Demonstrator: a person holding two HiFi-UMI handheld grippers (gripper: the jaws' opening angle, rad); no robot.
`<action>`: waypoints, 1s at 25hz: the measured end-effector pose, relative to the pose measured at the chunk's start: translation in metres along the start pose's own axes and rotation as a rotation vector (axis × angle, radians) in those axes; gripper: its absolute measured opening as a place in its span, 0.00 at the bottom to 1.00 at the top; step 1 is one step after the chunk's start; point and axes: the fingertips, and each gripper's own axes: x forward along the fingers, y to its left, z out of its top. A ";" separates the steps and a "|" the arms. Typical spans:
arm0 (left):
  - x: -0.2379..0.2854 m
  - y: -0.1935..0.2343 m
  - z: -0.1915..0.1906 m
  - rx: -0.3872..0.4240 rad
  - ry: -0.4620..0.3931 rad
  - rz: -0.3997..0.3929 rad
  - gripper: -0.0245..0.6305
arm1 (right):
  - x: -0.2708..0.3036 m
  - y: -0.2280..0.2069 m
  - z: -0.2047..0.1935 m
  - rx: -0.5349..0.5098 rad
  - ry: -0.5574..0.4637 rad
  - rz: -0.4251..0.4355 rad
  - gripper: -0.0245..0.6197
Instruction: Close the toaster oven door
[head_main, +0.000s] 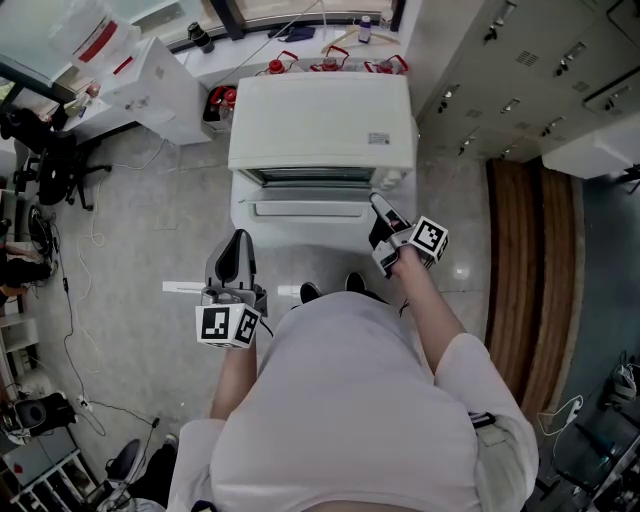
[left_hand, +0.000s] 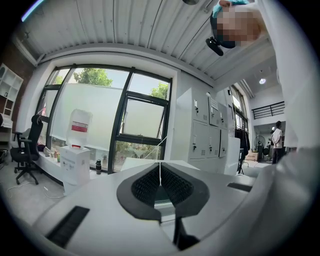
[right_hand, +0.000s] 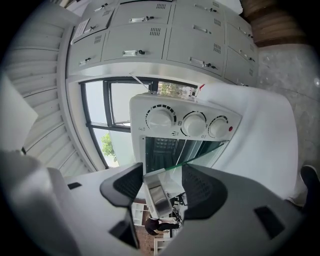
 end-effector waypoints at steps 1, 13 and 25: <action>0.001 0.001 0.000 0.000 0.001 0.001 0.07 | 0.002 0.001 0.001 0.001 -0.004 0.001 0.43; 0.007 0.001 -0.002 0.012 0.008 -0.002 0.07 | 0.014 0.009 0.013 0.004 -0.065 0.004 0.45; 0.009 0.000 -0.001 0.015 0.007 0.006 0.07 | 0.028 0.016 0.031 -0.004 -0.119 -0.016 0.44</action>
